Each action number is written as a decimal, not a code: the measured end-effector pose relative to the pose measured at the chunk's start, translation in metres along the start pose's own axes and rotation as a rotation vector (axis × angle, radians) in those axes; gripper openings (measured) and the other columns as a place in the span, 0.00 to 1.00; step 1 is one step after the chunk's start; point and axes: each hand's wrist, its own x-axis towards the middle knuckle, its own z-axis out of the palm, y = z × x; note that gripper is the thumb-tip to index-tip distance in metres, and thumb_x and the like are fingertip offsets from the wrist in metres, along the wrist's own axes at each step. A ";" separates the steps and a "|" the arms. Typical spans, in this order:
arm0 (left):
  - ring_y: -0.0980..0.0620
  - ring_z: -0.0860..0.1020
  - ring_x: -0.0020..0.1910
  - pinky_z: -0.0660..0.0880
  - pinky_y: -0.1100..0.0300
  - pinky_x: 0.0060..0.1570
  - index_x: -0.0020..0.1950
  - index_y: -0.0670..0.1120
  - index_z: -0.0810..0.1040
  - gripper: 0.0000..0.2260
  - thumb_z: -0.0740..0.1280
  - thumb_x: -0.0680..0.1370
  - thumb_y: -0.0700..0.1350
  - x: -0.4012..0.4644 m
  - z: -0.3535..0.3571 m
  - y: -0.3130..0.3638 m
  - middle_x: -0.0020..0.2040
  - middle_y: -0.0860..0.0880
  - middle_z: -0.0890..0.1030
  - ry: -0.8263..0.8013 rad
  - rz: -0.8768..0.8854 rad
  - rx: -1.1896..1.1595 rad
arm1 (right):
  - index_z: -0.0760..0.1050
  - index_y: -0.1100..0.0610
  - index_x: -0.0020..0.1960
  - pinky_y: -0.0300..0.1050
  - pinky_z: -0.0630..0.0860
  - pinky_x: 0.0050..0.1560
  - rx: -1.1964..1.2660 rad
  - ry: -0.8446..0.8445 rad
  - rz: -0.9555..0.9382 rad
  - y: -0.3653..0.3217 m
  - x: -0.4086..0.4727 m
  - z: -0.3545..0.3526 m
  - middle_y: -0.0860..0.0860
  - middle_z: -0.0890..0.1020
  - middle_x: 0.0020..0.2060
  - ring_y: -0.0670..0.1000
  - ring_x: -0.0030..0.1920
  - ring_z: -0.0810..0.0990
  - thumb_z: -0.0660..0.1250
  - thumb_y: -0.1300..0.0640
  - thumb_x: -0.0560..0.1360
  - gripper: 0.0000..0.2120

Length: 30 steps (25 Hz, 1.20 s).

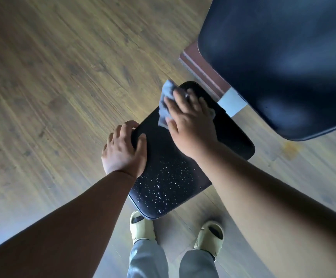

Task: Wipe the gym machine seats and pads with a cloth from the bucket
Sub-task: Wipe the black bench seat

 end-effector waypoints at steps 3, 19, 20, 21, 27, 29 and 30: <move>0.46 0.73 0.58 0.69 0.49 0.57 0.60 0.58 0.73 0.16 0.57 0.75 0.57 -0.001 0.000 0.001 0.57 0.52 0.78 -0.001 0.003 -0.003 | 0.66 0.50 0.76 0.62 0.58 0.75 -0.048 -0.050 -0.079 0.049 -0.072 -0.011 0.50 0.64 0.77 0.60 0.76 0.63 0.53 0.48 0.79 0.25; 0.46 0.74 0.59 0.69 0.49 0.55 0.61 0.56 0.72 0.19 0.56 0.74 0.61 -0.002 0.002 0.002 0.59 0.52 0.78 0.007 0.019 0.040 | 0.62 0.51 0.78 0.64 0.56 0.74 0.016 -0.037 0.199 0.023 0.020 -0.012 0.53 0.60 0.79 0.63 0.77 0.58 0.51 0.48 0.79 0.27; 0.46 0.74 0.59 0.69 0.49 0.55 0.61 0.56 0.72 0.19 0.56 0.74 0.61 -0.003 0.001 0.001 0.59 0.52 0.78 0.005 0.021 0.039 | 0.63 0.50 0.77 0.64 0.56 0.75 0.033 -0.026 0.170 0.004 0.025 -0.008 0.53 0.60 0.79 0.63 0.78 0.58 0.54 0.48 0.79 0.26; 0.46 0.74 0.59 0.70 0.49 0.56 0.61 0.56 0.72 0.20 0.56 0.73 0.62 -0.002 0.001 0.001 0.59 0.52 0.78 0.004 0.019 0.038 | 0.65 0.50 0.76 0.64 0.56 0.75 0.045 -0.016 0.075 -0.008 0.018 -0.005 0.53 0.61 0.78 0.63 0.77 0.58 0.55 0.48 0.79 0.26; 0.46 0.74 0.58 0.71 0.49 0.57 0.60 0.56 0.72 0.21 0.59 0.70 0.63 0.000 0.001 0.002 0.57 0.53 0.77 -0.003 0.028 0.049 | 0.65 0.50 0.76 0.63 0.58 0.74 -0.015 -0.023 0.080 0.058 -0.066 -0.014 0.52 0.63 0.77 0.62 0.76 0.62 0.54 0.48 0.79 0.26; 0.47 0.74 0.58 0.71 0.49 0.57 0.59 0.56 0.71 0.21 0.59 0.70 0.63 -0.001 0.002 0.000 0.56 0.54 0.77 -0.009 0.030 0.062 | 0.62 0.51 0.77 0.64 0.56 0.74 -0.014 -0.015 0.213 0.054 -0.026 -0.012 0.53 0.60 0.78 0.62 0.77 0.59 0.52 0.48 0.79 0.27; 0.47 0.74 0.59 0.71 0.49 0.57 0.59 0.56 0.71 0.21 0.59 0.70 0.64 0.000 0.002 0.000 0.56 0.54 0.77 -0.015 0.028 0.070 | 0.61 0.51 0.78 0.64 0.55 0.75 0.012 -0.013 0.261 0.038 -0.004 -0.010 0.54 0.59 0.79 0.62 0.77 0.58 0.53 0.48 0.79 0.27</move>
